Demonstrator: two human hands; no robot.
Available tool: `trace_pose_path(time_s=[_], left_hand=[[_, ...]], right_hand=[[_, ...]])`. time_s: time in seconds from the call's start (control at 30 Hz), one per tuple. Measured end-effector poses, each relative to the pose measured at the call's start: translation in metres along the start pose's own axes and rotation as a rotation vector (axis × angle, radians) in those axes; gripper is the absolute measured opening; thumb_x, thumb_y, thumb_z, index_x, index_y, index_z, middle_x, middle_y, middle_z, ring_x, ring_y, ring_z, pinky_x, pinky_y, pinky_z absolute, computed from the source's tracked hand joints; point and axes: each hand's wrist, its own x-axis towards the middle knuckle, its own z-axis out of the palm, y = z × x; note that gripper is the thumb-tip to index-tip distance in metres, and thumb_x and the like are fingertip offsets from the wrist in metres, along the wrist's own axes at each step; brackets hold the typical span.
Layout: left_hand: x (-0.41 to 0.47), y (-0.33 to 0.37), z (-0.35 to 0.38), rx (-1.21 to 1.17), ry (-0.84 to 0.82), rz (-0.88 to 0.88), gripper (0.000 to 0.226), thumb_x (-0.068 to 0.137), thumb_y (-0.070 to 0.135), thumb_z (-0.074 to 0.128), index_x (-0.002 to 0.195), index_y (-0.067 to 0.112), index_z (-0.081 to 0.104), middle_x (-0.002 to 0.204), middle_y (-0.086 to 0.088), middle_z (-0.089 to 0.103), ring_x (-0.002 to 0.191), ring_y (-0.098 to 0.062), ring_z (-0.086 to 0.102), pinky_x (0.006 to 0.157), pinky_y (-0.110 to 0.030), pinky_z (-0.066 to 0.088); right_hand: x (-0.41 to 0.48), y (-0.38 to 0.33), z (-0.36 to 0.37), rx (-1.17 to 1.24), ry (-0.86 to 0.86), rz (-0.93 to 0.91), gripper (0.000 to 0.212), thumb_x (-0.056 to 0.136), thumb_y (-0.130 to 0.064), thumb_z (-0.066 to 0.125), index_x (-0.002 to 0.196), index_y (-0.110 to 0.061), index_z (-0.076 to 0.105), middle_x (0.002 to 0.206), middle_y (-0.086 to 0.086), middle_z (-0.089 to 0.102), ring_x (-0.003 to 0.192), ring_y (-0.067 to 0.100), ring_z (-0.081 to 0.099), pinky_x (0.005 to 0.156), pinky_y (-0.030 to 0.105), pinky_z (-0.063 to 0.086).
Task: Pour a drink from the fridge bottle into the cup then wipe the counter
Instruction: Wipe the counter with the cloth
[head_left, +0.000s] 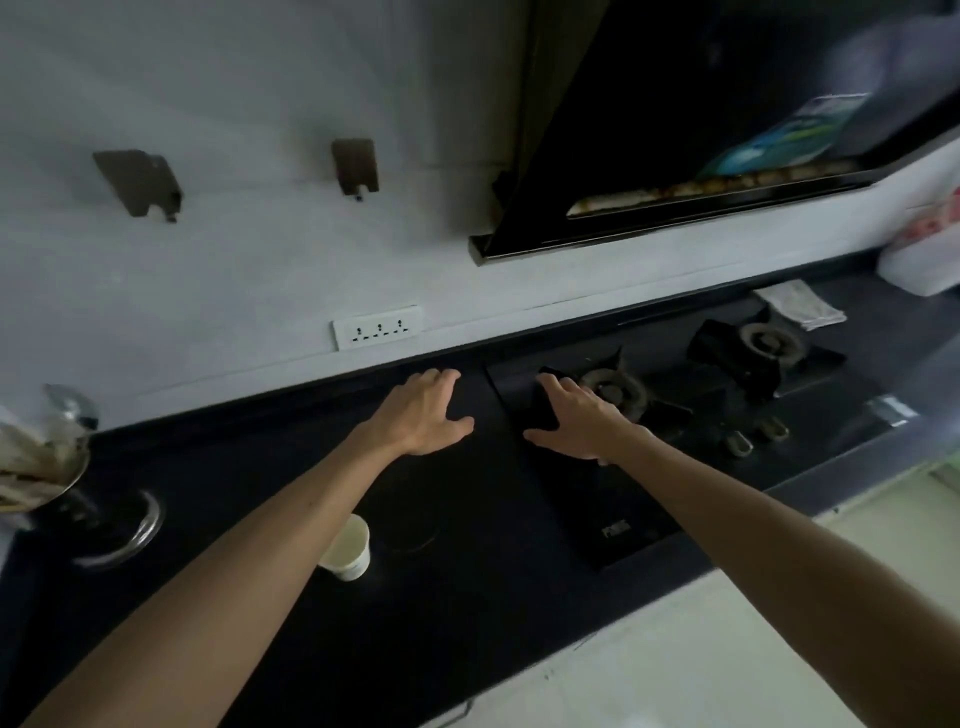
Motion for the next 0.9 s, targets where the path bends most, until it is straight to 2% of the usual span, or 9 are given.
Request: trace_pose_path(time_s=[0.2, 0.37, 0.67, 0.8, 0.9], left_hand=[[0.031, 0.084, 0.002, 0.082, 0.017, 0.153, 0.076, 0.092, 0.051, 0.056, 0.152, 0.012, 0.029, 0.150, -0.011, 0.044, 0.136, -0.029, 0.044, 0.110, -0.046, 0.040], [0.041, 0.155, 0.016, 0.121, 0.012, 0.234, 0.076, 0.092, 0.051, 0.055, 0.152, 0.012, 0.029, 0.151, -0.011, 0.044, 0.137, -0.030, 0.044, 0.109, -0.047, 0.041], [0.046, 0.261, 0.057, 0.174, -0.067, 0.258, 0.081, 0.092, 0.052, 0.055, 0.155, 0.010, 0.025, 0.155, -0.011, 0.039, 0.142, -0.029, 0.038, 0.115, -0.045, 0.035], [0.041, 0.315, 0.079, 0.207, -0.048, 0.283, 0.073, 0.091, 0.054, 0.055, 0.147, 0.012, 0.034, 0.145, -0.010, 0.048, 0.134, -0.030, 0.046, 0.111, -0.045, 0.039], [0.039, 0.357, 0.095, 0.212, -0.059, 0.307, 0.073, 0.091, 0.053, 0.055, 0.148, 0.012, 0.033, 0.145, -0.011, 0.047, 0.134, -0.030, 0.045, 0.108, -0.044, 0.041]], right_hand=[[-0.052, 0.072, -0.034, 0.065, 0.096, 0.153, 0.090, 0.084, -0.062, 0.065, 0.152, -0.022, 0.021, 0.149, 0.009, 0.041, 0.135, 0.038, 0.042, 0.105, 0.049, 0.042], [-0.098, 0.131, -0.052, 0.028, 0.132, 0.244, 0.096, 0.085, -0.067, 0.059, 0.156, -0.020, 0.014, 0.151, 0.009, 0.037, 0.137, 0.035, 0.040, 0.103, 0.047, 0.042], [-0.178, 0.234, -0.064, 0.026, 0.173, 0.330, 0.095, 0.087, -0.066, 0.057, 0.157, -0.020, 0.011, 0.151, 0.008, 0.037, 0.136, 0.034, 0.041, 0.101, 0.048, 0.045], [-0.218, 0.277, -0.057, 0.054, 0.184, 0.367, 0.094, 0.087, -0.063, 0.060, 0.156, -0.020, 0.013, 0.150, 0.009, 0.039, 0.133, 0.035, 0.044, 0.100, 0.047, 0.047], [-0.249, 0.306, -0.055, 0.066, 0.201, 0.386, 0.095, 0.087, -0.063, 0.060, 0.156, -0.019, 0.013, 0.150, 0.012, 0.039, 0.131, 0.036, 0.047, 0.101, 0.048, 0.048]])
